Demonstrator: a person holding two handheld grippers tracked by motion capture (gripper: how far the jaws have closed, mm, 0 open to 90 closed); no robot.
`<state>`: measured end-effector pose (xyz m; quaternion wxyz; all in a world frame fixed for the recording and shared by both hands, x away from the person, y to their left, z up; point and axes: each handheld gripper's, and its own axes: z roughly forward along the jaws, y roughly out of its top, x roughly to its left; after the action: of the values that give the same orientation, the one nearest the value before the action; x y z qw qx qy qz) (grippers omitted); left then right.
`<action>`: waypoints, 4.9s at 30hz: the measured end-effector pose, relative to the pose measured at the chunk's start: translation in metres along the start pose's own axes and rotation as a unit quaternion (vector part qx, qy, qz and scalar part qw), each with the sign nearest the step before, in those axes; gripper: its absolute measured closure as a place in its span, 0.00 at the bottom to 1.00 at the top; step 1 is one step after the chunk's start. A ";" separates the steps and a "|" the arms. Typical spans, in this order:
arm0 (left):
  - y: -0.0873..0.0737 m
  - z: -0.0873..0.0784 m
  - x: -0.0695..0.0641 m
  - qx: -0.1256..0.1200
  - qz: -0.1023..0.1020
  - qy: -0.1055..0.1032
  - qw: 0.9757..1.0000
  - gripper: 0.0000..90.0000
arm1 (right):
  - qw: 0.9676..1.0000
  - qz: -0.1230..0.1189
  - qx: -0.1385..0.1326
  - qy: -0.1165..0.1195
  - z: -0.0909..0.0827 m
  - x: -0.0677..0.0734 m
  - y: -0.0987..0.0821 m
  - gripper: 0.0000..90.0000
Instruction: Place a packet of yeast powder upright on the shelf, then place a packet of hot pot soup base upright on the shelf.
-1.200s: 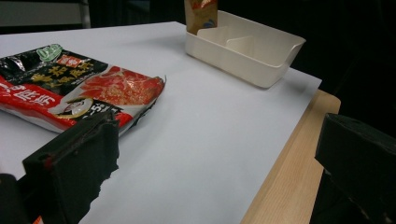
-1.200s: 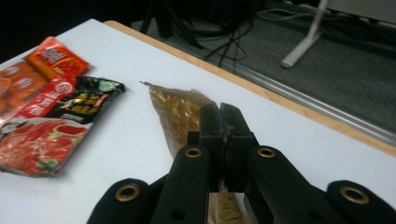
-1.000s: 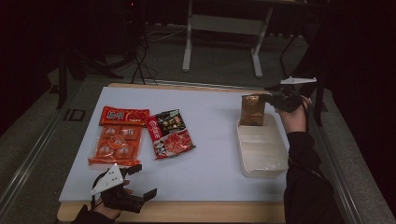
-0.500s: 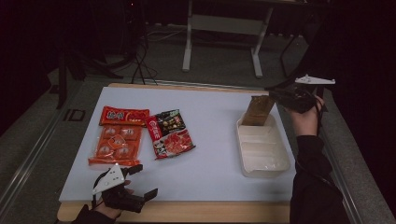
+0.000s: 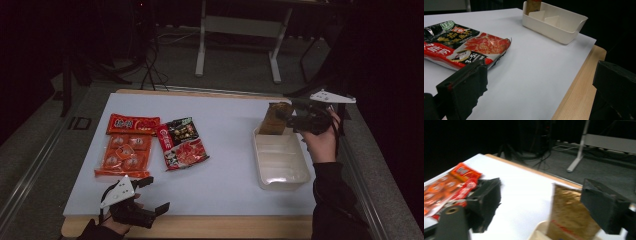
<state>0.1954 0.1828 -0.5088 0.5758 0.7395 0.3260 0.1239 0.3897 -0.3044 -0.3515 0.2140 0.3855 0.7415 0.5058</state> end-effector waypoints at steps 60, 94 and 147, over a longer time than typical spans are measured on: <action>0.051 0.082 0.126 0.185 -0.082 0.240 0.949 1.00 | 0.983 -0.054 -0.053 0.166 -0.062 0.113 -0.087 0.16; 0.052 0.150 0.121 0.279 -0.038 0.225 0.933 1.00 | 0.982 -0.048 -0.052 0.172 -0.064 0.112 -0.089 0.16; 0.094 0.176 0.102 0.215 -0.038 0.141 0.966 0.70 | 0.984 -0.079 -0.055 0.148 -0.061 0.113 -0.098 0.16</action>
<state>0.4026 0.0994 -0.4942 0.3558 0.8081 0.4505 0.1322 0.2423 -0.2696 -0.4082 0.1622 0.2340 0.7639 0.5790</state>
